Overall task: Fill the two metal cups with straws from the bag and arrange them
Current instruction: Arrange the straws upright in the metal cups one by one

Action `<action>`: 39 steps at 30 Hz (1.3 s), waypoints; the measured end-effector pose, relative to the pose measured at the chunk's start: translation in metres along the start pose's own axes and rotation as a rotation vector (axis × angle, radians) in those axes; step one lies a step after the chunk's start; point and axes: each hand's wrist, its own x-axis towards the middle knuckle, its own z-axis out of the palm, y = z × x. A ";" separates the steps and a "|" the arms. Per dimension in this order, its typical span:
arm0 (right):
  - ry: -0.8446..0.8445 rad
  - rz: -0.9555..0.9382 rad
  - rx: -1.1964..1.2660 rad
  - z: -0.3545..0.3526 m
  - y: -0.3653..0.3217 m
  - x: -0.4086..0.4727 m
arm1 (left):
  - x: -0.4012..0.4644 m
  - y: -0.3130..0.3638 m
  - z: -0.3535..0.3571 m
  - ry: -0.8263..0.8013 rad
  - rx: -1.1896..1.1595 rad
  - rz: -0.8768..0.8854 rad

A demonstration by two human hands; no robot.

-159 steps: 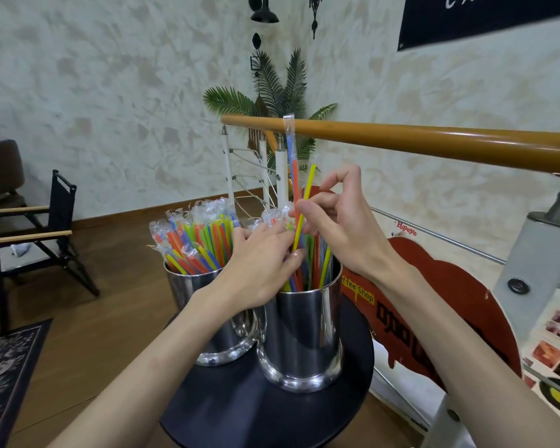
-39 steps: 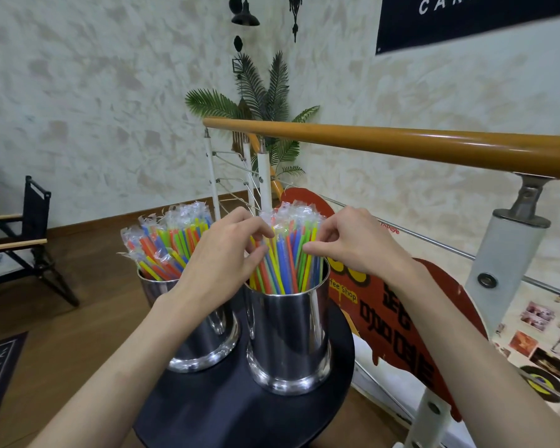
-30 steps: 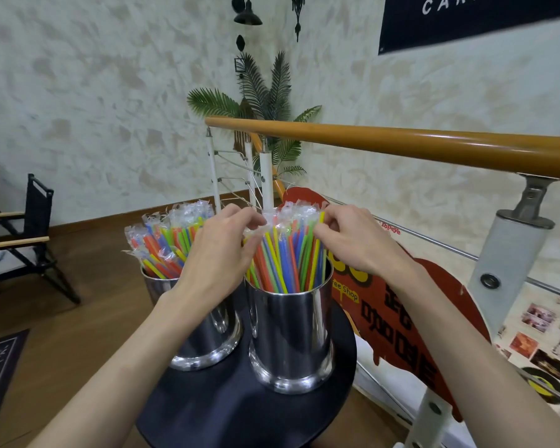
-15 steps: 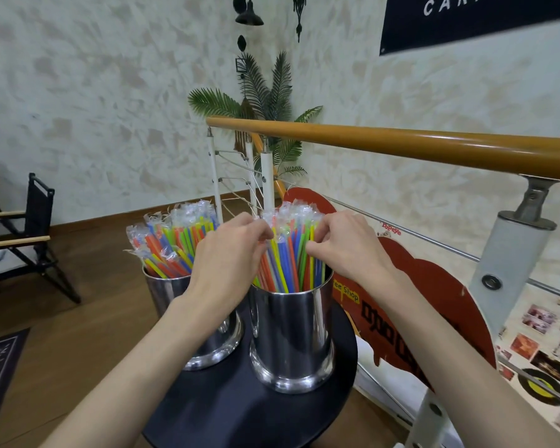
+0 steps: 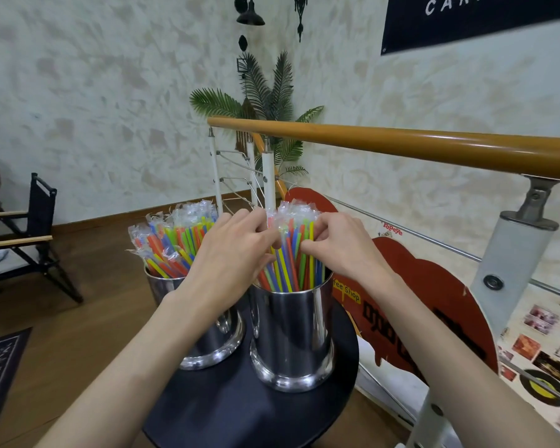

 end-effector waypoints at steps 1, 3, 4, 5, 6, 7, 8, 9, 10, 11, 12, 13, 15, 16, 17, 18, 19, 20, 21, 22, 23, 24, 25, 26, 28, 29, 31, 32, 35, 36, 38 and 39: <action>-0.027 0.009 0.011 -0.003 0.000 0.001 | 0.000 0.000 0.001 -0.011 -0.007 0.006; -0.112 0.027 0.023 -0.010 0.000 0.002 | 0.000 -0.001 0.003 -0.032 -0.032 0.010; -0.169 0.041 0.034 -0.013 0.001 0.003 | 0.000 -0.001 0.004 -0.035 -0.044 0.011; -0.219 0.053 0.053 -0.015 0.003 0.003 | -0.001 -0.002 0.005 -0.030 -0.056 0.008; -0.256 0.059 0.081 -0.018 0.004 0.004 | -0.001 -0.002 0.005 -0.022 -0.072 -0.003; -0.278 0.058 0.120 -0.019 0.006 0.005 | -0.001 -0.002 0.005 -0.016 -0.092 -0.023; -0.286 0.058 0.167 -0.020 0.008 0.005 | -0.001 -0.002 0.004 -0.019 -0.113 -0.044; -0.289 0.058 0.215 -0.021 0.009 0.006 | 0.000 -0.001 0.003 -0.025 -0.130 -0.055; -0.291 0.061 0.258 -0.022 0.010 0.006 | 0.000 -0.001 0.002 -0.032 -0.142 -0.058; -0.295 0.065 0.292 -0.023 0.011 0.006 | 0.000 0.000 0.002 -0.037 -0.151 -0.060; -0.298 0.067 0.315 -0.023 0.012 0.006 | 0.000 0.000 0.001 -0.040 -0.157 -0.064; -0.300 0.066 0.329 -0.024 0.012 0.005 | 0.000 0.000 0.001 -0.043 -0.160 -0.068; -0.294 0.062 0.350 -0.025 0.013 0.004 | 0.000 0.000 0.001 -0.053 -0.159 -0.075; -0.289 0.056 0.359 -0.026 0.013 0.004 | 0.001 0.000 0.000 -0.059 -0.159 -0.080; -0.283 0.048 0.364 -0.026 0.013 0.004 | 0.001 0.000 0.000 -0.063 -0.160 -0.083; -0.276 0.040 0.365 -0.025 0.014 0.004 | 0.001 0.000 0.000 -0.067 -0.162 -0.085; -0.268 0.033 0.364 -0.024 0.015 0.005 | 0.001 0.000 0.000 -0.070 -0.162 -0.088; -0.261 0.026 0.362 -0.023 0.016 0.006 | 0.001 0.000 0.000 -0.073 -0.162 -0.089; -0.260 0.021 0.363 -0.022 0.017 0.007 | 0.001 -0.001 0.000 -0.074 -0.161 -0.090; -0.261 0.017 0.371 -0.021 0.017 0.007 | 0.001 -0.001 0.000 -0.074 -0.158 -0.090; -0.256 0.012 0.387 -0.020 0.018 0.008 | 0.001 -0.001 0.000 -0.078 -0.156 -0.092; -0.235 0.000 0.405 -0.019 0.017 0.008 | 0.001 -0.001 0.000 -0.085 -0.154 -0.096; -0.193 -0.023 0.416 -0.020 0.017 0.008 | 0.001 -0.001 0.000 -0.092 -0.153 -0.100; -0.137 -0.057 0.410 -0.021 0.016 0.008 | 0.001 0.000 -0.001 -0.094 -0.154 -0.103; -0.026 -0.146 0.385 -0.022 0.012 0.007 | 0.002 0.002 -0.002 -0.084 -0.181 -0.112; 0.017 -0.196 0.384 -0.022 0.009 0.007 | 0.003 0.003 -0.002 -0.077 -0.203 -0.119; 0.087 -0.289 0.375 -0.023 0.003 0.007 | 0.004 0.005 -0.002 -0.067 -0.225 -0.124; 0.116 -0.326 0.363 -0.023 0.000 0.006 | 0.004 0.006 -0.001 -0.065 -0.220 -0.125; 0.192 -0.393 0.313 -0.021 -0.008 0.007 | 0.006 0.008 -0.001 -0.091 -0.195 -0.132; 0.208 -0.394 0.276 -0.020 -0.009 0.008 | 0.005 0.008 0.000 -0.101 -0.193 -0.133; 0.183 -0.347 0.160 -0.016 -0.007 0.012 | 0.004 0.007 0.000 -0.106 -0.193 -0.132; 0.142 -0.315 0.084 -0.014 -0.005 0.014 | 0.004 0.006 0.001 -0.103 -0.191 -0.130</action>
